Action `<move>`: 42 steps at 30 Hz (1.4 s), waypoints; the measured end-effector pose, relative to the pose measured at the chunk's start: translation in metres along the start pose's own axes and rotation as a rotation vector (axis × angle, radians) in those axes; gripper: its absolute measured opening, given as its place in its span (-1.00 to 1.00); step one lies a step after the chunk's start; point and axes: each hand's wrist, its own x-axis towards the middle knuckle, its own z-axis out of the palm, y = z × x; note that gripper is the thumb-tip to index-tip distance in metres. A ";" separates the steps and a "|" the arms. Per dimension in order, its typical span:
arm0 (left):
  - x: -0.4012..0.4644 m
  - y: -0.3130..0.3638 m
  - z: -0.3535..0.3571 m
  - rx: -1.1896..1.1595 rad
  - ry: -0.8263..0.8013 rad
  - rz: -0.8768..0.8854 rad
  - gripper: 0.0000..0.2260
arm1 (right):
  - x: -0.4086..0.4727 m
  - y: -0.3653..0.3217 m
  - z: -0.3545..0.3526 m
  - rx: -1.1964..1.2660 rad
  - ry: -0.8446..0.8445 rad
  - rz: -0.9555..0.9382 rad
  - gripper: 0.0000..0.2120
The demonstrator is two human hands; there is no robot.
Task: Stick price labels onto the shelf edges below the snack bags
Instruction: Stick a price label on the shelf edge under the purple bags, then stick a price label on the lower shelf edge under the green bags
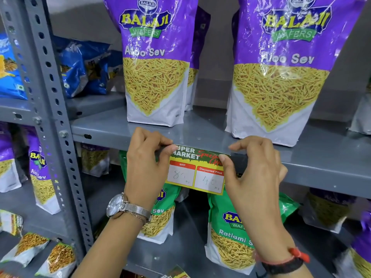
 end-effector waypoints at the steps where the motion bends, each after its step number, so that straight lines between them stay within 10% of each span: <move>1: 0.002 0.000 -0.001 0.018 -0.019 -0.015 -0.89 | 0.000 0.000 0.000 -0.008 0.001 -0.011 -0.76; 12: 0.011 -0.008 -0.006 -0.072 -0.203 0.047 -0.88 | -0.002 0.003 0.005 -0.025 0.016 -0.044 -0.89; 20: -0.057 -0.049 0.008 -0.007 0.144 0.122 -0.67 | -0.063 0.023 0.023 -0.142 0.101 -0.356 -0.65; 30: -0.244 -0.148 0.038 0.102 -0.262 -0.500 -0.84 | -0.186 0.086 0.098 -0.146 -0.799 -0.153 -0.72; 36: -0.289 -0.153 0.054 -0.145 -0.310 -0.987 -0.77 | -0.204 0.096 0.111 -0.143 -0.821 -0.073 -0.85; 42: -0.291 -0.153 0.067 -0.269 -0.230 -1.104 -0.68 | -0.217 0.095 0.110 -0.099 -0.801 0.005 -0.84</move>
